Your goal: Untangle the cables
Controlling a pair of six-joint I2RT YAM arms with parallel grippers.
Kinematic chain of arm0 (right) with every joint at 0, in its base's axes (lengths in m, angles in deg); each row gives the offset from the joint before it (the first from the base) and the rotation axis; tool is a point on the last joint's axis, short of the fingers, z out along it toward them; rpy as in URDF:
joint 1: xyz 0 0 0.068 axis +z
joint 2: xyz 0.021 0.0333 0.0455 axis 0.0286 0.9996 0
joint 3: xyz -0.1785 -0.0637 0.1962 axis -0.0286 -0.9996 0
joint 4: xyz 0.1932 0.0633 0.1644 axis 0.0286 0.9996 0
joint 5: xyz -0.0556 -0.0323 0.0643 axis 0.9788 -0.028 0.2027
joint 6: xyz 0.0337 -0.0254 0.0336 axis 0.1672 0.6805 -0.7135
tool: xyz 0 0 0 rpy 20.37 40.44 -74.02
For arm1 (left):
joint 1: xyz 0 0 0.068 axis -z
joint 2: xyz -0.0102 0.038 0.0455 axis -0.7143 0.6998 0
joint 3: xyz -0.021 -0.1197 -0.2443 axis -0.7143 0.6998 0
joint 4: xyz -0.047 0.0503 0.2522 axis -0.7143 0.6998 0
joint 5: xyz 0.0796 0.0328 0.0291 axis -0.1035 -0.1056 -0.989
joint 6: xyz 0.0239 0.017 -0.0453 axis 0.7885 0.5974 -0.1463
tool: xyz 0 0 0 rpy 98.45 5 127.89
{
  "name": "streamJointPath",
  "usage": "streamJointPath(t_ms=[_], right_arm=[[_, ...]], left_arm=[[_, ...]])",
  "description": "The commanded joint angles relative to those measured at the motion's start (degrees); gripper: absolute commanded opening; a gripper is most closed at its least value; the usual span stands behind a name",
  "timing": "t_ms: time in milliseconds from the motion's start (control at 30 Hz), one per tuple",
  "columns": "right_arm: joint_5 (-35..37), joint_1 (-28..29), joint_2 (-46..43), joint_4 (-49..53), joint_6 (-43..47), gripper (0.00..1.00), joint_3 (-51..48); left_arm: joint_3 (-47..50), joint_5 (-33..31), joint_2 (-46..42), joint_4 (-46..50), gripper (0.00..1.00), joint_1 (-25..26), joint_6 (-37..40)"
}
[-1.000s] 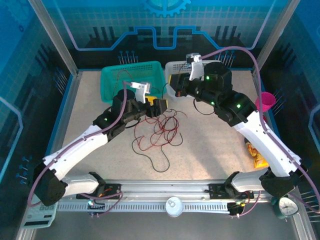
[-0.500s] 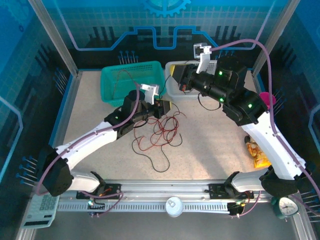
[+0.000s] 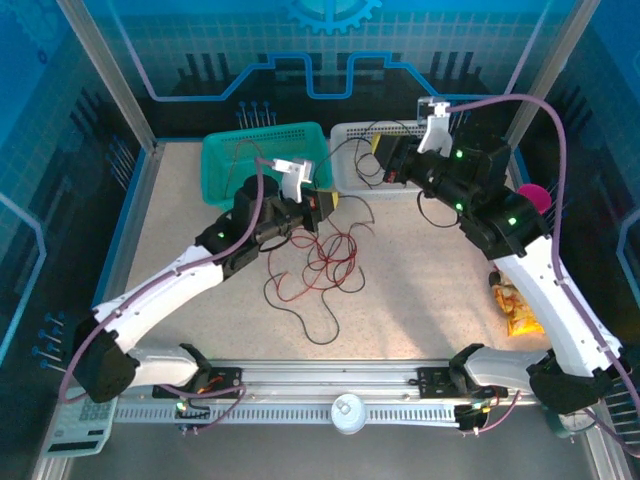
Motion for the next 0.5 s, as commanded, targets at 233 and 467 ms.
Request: streamJointPath(t_ms=[233,467], right_arm=[[-7.03,-3.45,2.07,-3.98,-1.62,0.04,-14.93],[-10.69,-7.05,-1.09,-7.1,-4.57,0.45,-21.33]], left_arm=[[-6.34,-1.68,-6.16,2.14,0.0,0.38,3.78],[-6.0,-3.95,-7.62,2.58,0.0,0.37,4.49]])
